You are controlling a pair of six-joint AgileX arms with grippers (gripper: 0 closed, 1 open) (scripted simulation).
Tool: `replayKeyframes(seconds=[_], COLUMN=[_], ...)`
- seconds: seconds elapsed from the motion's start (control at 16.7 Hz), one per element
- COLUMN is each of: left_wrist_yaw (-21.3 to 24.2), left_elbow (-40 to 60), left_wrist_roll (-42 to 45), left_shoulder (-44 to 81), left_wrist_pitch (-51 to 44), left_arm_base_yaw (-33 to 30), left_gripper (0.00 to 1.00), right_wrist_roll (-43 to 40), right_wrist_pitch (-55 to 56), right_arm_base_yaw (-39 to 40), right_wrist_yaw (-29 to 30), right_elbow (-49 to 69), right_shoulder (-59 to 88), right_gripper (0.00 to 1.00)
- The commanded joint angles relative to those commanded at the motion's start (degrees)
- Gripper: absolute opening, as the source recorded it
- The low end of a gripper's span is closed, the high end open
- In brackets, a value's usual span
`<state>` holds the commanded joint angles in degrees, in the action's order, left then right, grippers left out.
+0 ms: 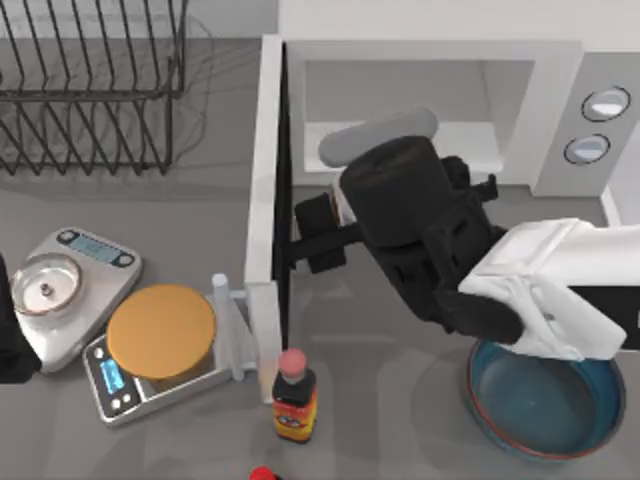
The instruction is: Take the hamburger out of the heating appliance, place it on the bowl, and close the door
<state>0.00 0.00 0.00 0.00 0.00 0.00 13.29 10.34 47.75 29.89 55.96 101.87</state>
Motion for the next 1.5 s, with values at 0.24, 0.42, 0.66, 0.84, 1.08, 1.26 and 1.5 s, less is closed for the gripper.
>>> replayKeyframes(seconds=[0.24, 0.42, 0.66, 0.84, 1.08, 1.26, 1.5], left_wrist_yaw=[0.0, 0.0, 0.0, 0.0, 0.0, 0.0, 0.0], left_elbow=[0.0, 0.0, 0.0, 0.0, 0.0, 0.0, 0.0], left_wrist_roll=[0.0, 0.0, 0.0, 0.0, 0.0, 0.0, 0.0], left_shoulder=[0.0, 0.0, 0.0, 0.0, 0.0, 0.0, 0.0], left_wrist_pitch=[0.0, 0.0, 0.0, 0.0, 0.0, 0.0, 0.0], left_arm_base_yaw=[0.0, 0.0, 0.0, 0.0, 0.0, 0.0, 0.0], left_gripper=[1.00, 1.00, 1.00, 1.00, 1.00, 1.00, 1.00], right_wrist_roll=[-5.9, -16.6, -38.5, -59.1, -82.6, -94.4, -102.2], right_wrist_pitch=[-1.7, -5.2, -12.8, -20.3, -31.7, -40.4, -49.4], right_arm_base_yaw=[-3.9, -9.9, -19.3, -26.3, -34.5, -39.2, -42.7], right_wrist_yaw=[-5.1, -13.6, -28.5, -40.1, -53.6, -61.6, -68.8], right_elbow=[-0.4, -1.1, -2.3, -3.9, -7.0, -9.5, -11.9], right_shoulder=[-1.3, -3.1, -5.6, -7.8, -11.5, -14.0, -15.7], right_gripper=[0.00, 0.00, 0.00, 0.00, 0.00, 0.00, 0.00])
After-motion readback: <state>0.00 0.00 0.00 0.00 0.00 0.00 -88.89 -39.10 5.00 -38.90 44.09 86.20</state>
